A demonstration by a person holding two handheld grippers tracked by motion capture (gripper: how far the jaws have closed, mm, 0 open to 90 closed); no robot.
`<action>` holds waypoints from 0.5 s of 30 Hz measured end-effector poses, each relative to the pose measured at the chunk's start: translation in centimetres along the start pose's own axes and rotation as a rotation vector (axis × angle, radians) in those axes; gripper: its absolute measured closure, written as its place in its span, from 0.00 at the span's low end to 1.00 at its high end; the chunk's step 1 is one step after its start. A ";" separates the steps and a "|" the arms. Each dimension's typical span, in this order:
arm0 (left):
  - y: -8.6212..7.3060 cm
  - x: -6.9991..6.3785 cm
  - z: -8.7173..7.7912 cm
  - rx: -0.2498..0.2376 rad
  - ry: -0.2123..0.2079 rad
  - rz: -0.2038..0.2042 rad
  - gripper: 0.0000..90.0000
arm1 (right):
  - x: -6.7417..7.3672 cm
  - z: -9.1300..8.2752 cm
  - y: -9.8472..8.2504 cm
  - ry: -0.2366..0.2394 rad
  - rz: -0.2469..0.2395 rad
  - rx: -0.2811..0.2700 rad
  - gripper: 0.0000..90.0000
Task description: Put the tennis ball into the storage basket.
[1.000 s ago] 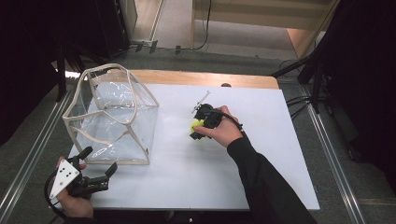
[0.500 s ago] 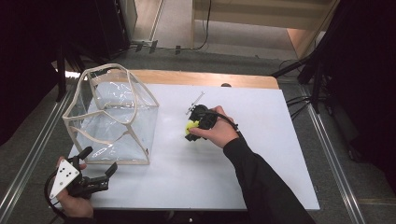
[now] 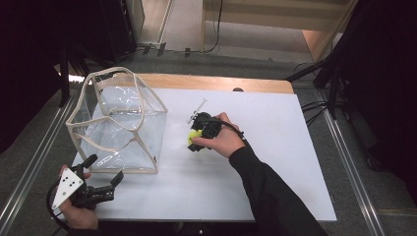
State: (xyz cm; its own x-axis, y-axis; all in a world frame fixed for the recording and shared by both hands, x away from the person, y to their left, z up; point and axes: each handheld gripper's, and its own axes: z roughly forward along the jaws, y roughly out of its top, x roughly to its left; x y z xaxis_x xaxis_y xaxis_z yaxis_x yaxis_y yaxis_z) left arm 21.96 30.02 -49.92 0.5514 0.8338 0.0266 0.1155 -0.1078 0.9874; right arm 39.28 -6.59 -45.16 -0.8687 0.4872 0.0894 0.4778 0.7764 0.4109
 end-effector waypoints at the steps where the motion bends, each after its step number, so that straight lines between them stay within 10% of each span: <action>1: 0.0 0.0 0.0 0.000 0.000 0.000 0.00 | 0.0 0.0 0.0 0.000 0.000 0.000 0.27; 15: 0.0 0.0 0.0 0.003 -0.003 0.001 0.00 | 1.8 0.6 1.5 0.030 -0.053 0.001 0.27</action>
State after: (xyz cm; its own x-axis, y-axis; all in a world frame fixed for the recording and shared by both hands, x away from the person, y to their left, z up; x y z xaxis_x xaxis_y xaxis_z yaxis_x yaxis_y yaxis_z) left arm 21.96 30.05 -49.89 0.5539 0.8322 0.0267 0.1176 -0.1100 0.9869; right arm 38.52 -4.33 -44.88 -0.8962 0.4334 0.0947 0.4312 0.8010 0.4153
